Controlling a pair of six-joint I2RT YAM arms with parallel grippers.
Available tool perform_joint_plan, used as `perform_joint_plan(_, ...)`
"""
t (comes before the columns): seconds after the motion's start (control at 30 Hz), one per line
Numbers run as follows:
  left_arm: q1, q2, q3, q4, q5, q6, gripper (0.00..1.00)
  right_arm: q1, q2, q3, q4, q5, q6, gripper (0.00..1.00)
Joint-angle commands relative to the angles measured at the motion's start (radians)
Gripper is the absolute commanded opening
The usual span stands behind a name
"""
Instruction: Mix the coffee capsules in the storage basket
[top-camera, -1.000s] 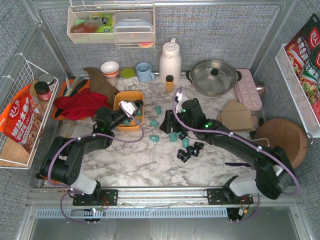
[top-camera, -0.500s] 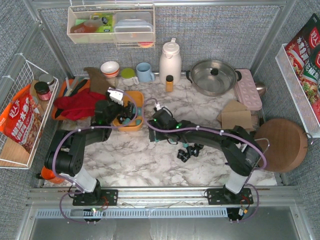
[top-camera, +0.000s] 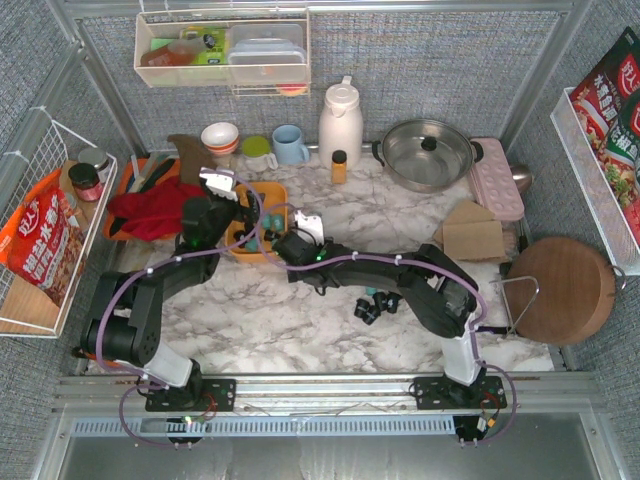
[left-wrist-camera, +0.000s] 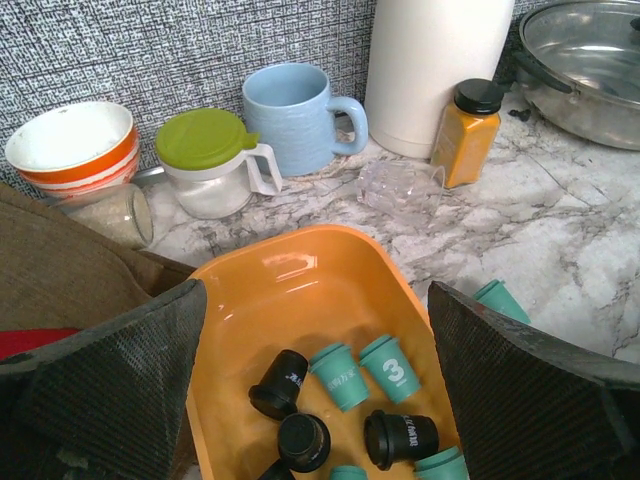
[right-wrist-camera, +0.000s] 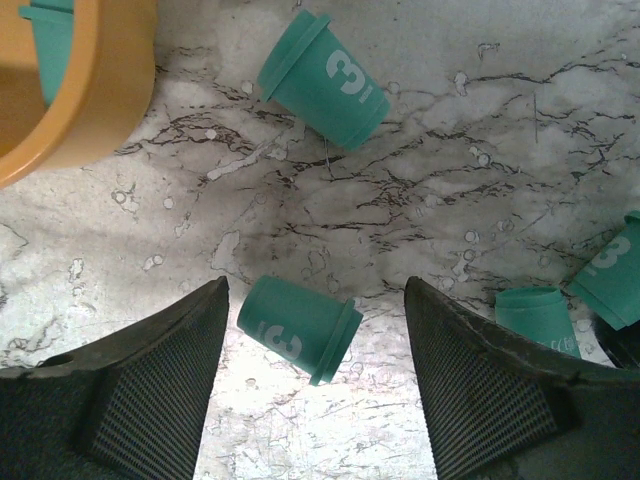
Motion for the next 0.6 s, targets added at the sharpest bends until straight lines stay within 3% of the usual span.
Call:
perform_joint_plan(0.0,0.0,-0.01,0.007,-0.004,-0.002,0.004,0.99,0.015,0.018,0.025,-0.065,0.067,0.029,0.73)
perform_joint_plan(0.3,0.0,-0.009,0.012,-0.018,-0.005,0.014,0.99,0.03,0.036,0.031,-0.064,0.068,0.039,0.66)
perform_joint_plan(0.47,0.0,-0.007,0.017,-0.03,-0.002,0.013,0.99,0.03,0.037,0.034,-0.058,0.037,0.034,0.48)
perform_joint_plan(0.57,0.0,-0.006,0.021,-0.032,0.005,0.013,0.99,0.03,0.023,0.027,-0.056,0.033,0.034,0.46)
